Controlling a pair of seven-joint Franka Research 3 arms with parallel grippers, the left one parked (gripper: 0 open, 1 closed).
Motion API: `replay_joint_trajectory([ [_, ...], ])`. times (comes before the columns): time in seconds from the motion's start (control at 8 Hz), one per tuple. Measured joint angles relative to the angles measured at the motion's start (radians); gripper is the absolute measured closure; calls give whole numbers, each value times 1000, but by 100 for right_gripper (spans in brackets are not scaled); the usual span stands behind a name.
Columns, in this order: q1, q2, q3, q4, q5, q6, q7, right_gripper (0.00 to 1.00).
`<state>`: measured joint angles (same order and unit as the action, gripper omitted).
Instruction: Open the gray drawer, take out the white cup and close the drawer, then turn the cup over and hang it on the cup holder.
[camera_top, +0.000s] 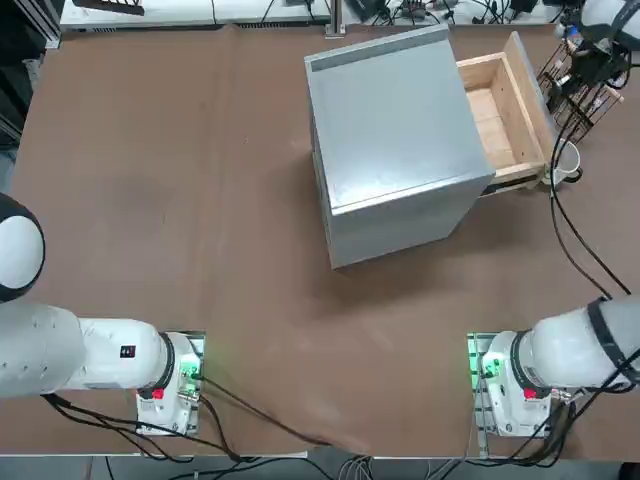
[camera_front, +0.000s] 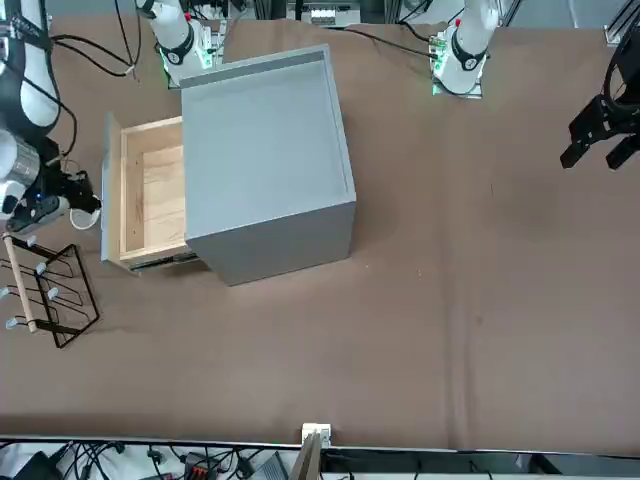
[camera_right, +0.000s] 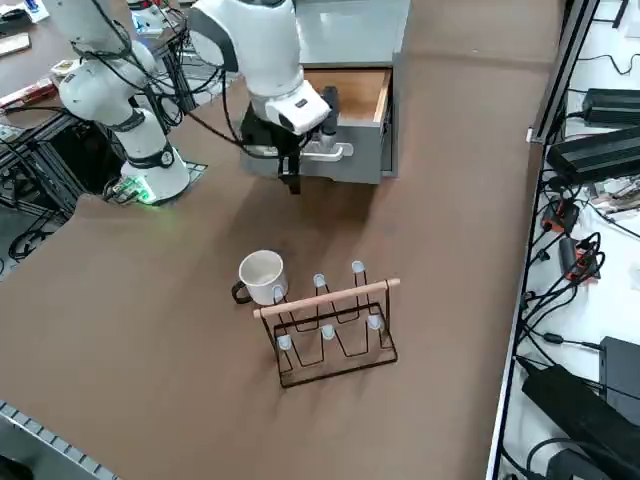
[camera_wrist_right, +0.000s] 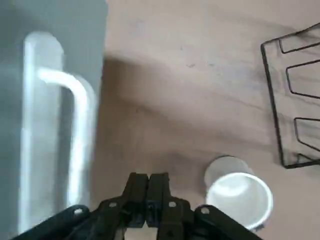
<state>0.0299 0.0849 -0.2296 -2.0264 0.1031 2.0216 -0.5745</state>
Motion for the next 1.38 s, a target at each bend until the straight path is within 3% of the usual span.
replay_joint_trajectory([
  [0.62,108,-14,2,10,139,-12,221,98],
  [1.38,204,-13,2,-2,283,-22,278,98],
])
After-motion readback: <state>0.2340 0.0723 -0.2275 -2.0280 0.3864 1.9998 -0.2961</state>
